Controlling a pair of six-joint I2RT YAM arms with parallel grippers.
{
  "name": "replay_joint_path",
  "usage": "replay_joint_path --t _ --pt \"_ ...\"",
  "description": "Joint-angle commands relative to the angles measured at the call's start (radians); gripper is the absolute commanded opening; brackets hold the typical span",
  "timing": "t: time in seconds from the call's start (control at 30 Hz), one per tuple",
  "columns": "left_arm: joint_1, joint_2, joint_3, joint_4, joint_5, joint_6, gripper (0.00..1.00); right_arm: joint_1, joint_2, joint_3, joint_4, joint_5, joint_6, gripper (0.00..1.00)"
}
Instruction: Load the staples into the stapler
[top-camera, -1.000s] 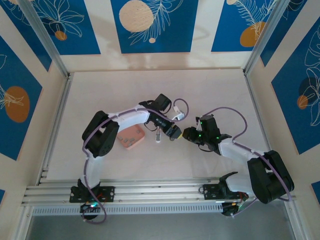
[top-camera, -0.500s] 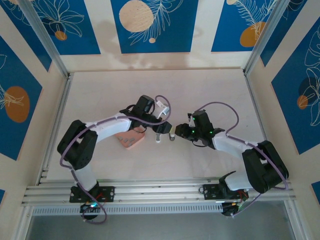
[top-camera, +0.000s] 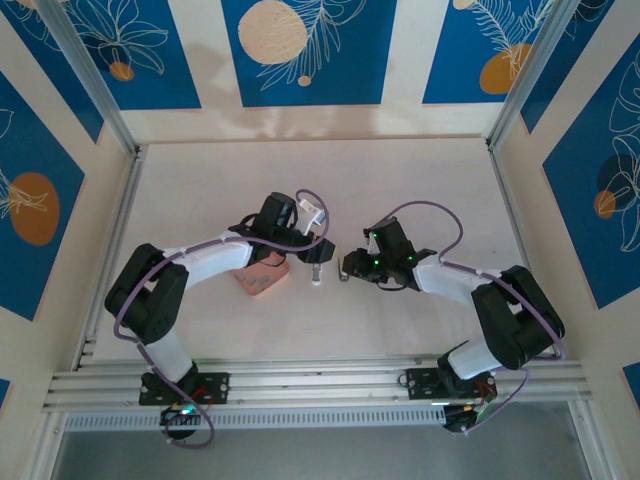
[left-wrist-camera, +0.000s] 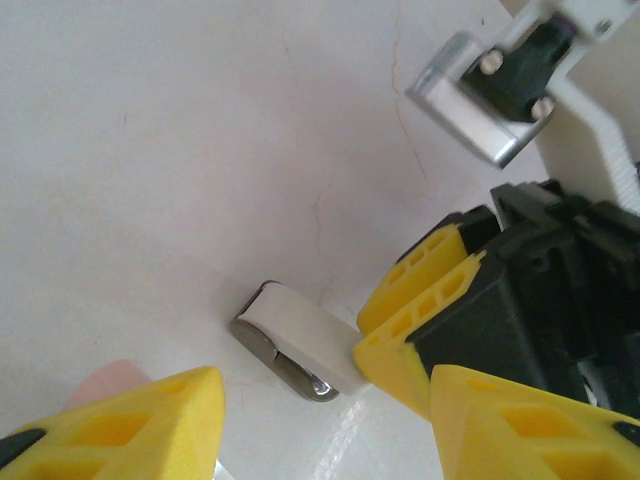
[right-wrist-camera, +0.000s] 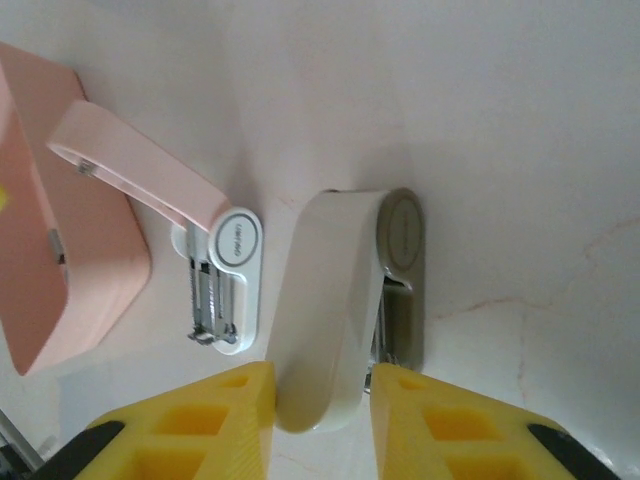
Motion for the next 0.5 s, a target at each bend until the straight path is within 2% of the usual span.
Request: replay_joint_path --t 0.0,0.47 --pt "0.012 -0.026 -0.015 0.030 0.006 -0.012 0.56 0.007 0.027 0.003 -0.039 0.011 -0.006 0.30" --pt "0.016 -0.027 -0.019 0.025 -0.002 -0.008 0.56 0.016 0.089 -0.011 -0.114 0.069 0.023 0.20"
